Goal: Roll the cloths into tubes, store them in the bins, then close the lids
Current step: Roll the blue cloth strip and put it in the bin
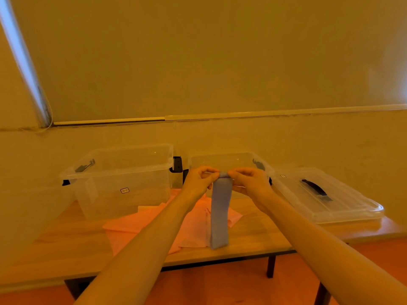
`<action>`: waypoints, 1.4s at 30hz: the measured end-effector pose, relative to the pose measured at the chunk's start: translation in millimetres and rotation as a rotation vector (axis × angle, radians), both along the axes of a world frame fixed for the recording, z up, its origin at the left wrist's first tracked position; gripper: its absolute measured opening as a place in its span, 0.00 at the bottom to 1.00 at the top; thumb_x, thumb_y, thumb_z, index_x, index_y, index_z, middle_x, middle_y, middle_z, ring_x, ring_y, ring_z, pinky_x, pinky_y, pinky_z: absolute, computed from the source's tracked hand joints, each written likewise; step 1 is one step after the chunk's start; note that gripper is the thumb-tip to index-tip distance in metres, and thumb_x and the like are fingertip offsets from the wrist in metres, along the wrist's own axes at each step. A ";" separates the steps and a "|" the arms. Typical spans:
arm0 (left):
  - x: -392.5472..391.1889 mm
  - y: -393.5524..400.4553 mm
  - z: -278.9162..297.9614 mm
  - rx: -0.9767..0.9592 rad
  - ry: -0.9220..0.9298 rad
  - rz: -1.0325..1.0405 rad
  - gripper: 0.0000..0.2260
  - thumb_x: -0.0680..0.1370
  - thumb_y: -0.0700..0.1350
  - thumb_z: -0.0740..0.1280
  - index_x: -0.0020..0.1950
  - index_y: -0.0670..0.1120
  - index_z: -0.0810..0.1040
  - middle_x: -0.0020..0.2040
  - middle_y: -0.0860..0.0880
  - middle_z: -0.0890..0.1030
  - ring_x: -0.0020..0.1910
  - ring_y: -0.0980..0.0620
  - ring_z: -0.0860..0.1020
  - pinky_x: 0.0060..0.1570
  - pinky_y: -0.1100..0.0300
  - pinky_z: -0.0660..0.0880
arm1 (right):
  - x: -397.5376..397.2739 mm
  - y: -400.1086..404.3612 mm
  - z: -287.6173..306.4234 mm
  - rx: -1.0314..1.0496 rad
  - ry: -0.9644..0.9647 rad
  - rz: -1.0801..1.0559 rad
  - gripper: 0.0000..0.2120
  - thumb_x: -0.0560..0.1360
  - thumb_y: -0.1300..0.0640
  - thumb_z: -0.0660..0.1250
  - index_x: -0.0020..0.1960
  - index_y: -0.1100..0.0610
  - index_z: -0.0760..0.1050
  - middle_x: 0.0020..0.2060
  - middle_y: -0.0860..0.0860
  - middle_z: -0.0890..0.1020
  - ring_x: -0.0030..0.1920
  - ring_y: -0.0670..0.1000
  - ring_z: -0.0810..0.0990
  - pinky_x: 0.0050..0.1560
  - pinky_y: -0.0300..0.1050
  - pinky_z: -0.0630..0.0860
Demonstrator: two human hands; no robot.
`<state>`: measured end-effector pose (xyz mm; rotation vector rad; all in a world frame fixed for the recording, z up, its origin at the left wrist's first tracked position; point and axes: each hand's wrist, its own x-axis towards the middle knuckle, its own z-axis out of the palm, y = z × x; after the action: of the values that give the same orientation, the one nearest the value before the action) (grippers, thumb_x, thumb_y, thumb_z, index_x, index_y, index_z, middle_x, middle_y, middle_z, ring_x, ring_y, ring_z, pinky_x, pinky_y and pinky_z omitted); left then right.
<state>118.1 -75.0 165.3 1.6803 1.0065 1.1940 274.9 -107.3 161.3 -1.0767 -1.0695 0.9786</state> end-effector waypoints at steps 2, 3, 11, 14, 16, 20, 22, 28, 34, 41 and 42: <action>-0.6 -1.3 -0.6 0.002 0.002 -0.009 0.03 0.78 0.40 0.67 0.51 0.43 0.79 0.35 0.49 0.76 0.31 0.57 0.71 0.26 0.72 0.67 | 0.0 -0.1 -1.8 -0.015 -0.009 -0.005 0.01 0.75 0.63 0.70 0.45 0.59 0.81 0.39 0.53 0.83 0.39 0.49 0.83 0.35 0.38 0.79; -0.7 -1.5 -1.3 -0.005 0.000 -0.013 0.04 0.78 0.39 0.67 0.52 0.43 0.79 0.36 0.50 0.76 0.32 0.58 0.71 0.26 0.72 0.67 | 0.0 0.3 -2.9 -0.015 -0.005 -0.010 0.01 0.74 0.63 0.70 0.46 0.60 0.81 0.39 0.54 0.83 0.40 0.49 0.83 0.36 0.38 0.80; -3.0 -1.0 -7.5 -0.070 0.014 -0.005 0.03 0.79 0.43 0.65 0.46 0.47 0.77 0.32 0.48 0.74 0.28 0.56 0.70 0.23 0.71 0.65 | -0.9 2.9 -9.9 0.032 0.011 0.014 0.06 0.72 0.69 0.70 0.48 0.63 0.80 0.40 0.54 0.83 0.42 0.50 0.83 0.40 0.38 0.81; -4.4 -1.4 -8.8 -0.048 0.009 -0.002 0.02 0.79 0.41 0.66 0.49 0.46 0.78 0.31 0.47 0.73 0.28 0.57 0.70 0.24 0.71 0.65 | -2.0 5.2 -13.4 0.004 0.037 0.027 0.09 0.72 0.68 0.70 0.52 0.64 0.79 0.43 0.55 0.83 0.44 0.52 0.83 0.40 0.38 0.81; -5.2 -1.8 -9.5 -0.041 0.003 0.001 0.03 0.79 0.41 0.65 0.50 0.45 0.78 0.31 0.49 0.74 0.29 0.58 0.70 0.25 0.72 0.66 | -4.1 5.2 -14.5 -0.020 0.059 0.036 0.08 0.73 0.65 0.70 0.53 0.64 0.79 0.45 0.57 0.83 0.46 0.53 0.83 0.40 0.40 0.82; -6.5 -1.5 -13.1 -0.038 0.018 -0.002 0.04 0.79 0.40 0.66 0.52 0.45 0.78 0.32 0.49 0.75 0.30 0.57 0.71 0.25 0.72 0.66 | -5.4 5.9 -18.8 -0.003 0.047 0.022 0.08 0.75 0.65 0.68 0.53 0.67 0.79 0.45 0.58 0.83 0.45 0.52 0.83 0.40 0.39 0.81; -7.0 -0.7 -15.4 -0.058 0.030 -0.006 0.03 0.79 0.42 0.66 0.51 0.47 0.78 0.33 0.48 0.75 0.29 0.58 0.72 0.25 0.70 0.66 | -5.2 6.5 -20.2 0.013 0.059 0.004 0.08 0.74 0.66 0.69 0.53 0.67 0.79 0.45 0.59 0.83 0.45 0.52 0.83 0.41 0.39 0.81; -6.1 0.4 -20.4 -0.070 0.021 -0.002 0.05 0.80 0.42 0.65 0.45 0.49 0.77 0.31 0.47 0.75 0.25 0.61 0.72 0.24 0.71 0.65 | -6.2 4.0 -22.3 0.020 0.028 -0.008 0.09 0.72 0.70 0.70 0.52 0.66 0.79 0.42 0.56 0.83 0.44 0.52 0.82 0.39 0.37 0.81; -8.7 4.0 -23.8 -0.038 -0.014 0.010 0.04 0.79 0.38 0.65 0.51 0.43 0.79 0.33 0.48 0.75 0.29 0.58 0.71 0.25 0.72 0.66 | -9.2 2.2 -26.3 -0.109 0.035 0.009 0.02 0.75 0.62 0.69 0.48 0.59 0.80 0.40 0.53 0.84 0.41 0.50 0.84 0.37 0.39 0.81; -14.2 4.5 -32.5 -0.120 0.052 0.007 0.02 0.80 0.45 0.65 0.51 0.50 0.76 0.37 0.48 0.76 0.30 0.57 0.72 0.25 0.68 0.65 | -12.3 4.6 -30.6 -0.094 0.082 -0.006 0.09 0.74 0.67 0.69 0.54 0.65 0.78 0.41 0.56 0.82 0.41 0.51 0.81 0.38 0.39 0.81; -14.8 4.5 -33.1 -0.116 0.048 0.009 0.02 0.80 0.45 0.65 0.50 0.50 0.76 0.37 0.49 0.76 0.30 0.57 0.72 0.25 0.69 0.65 | -12.6 4.6 -31.3 -0.092 0.079 -0.005 0.09 0.74 0.68 0.69 0.54 0.64 0.78 0.41 0.56 0.81 0.41 0.51 0.81 0.39 0.39 0.81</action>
<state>103.3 -70.5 132.1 1.6216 1.0930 1.0846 262.2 -102.7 130.0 -1.1054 -0.9647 1.0667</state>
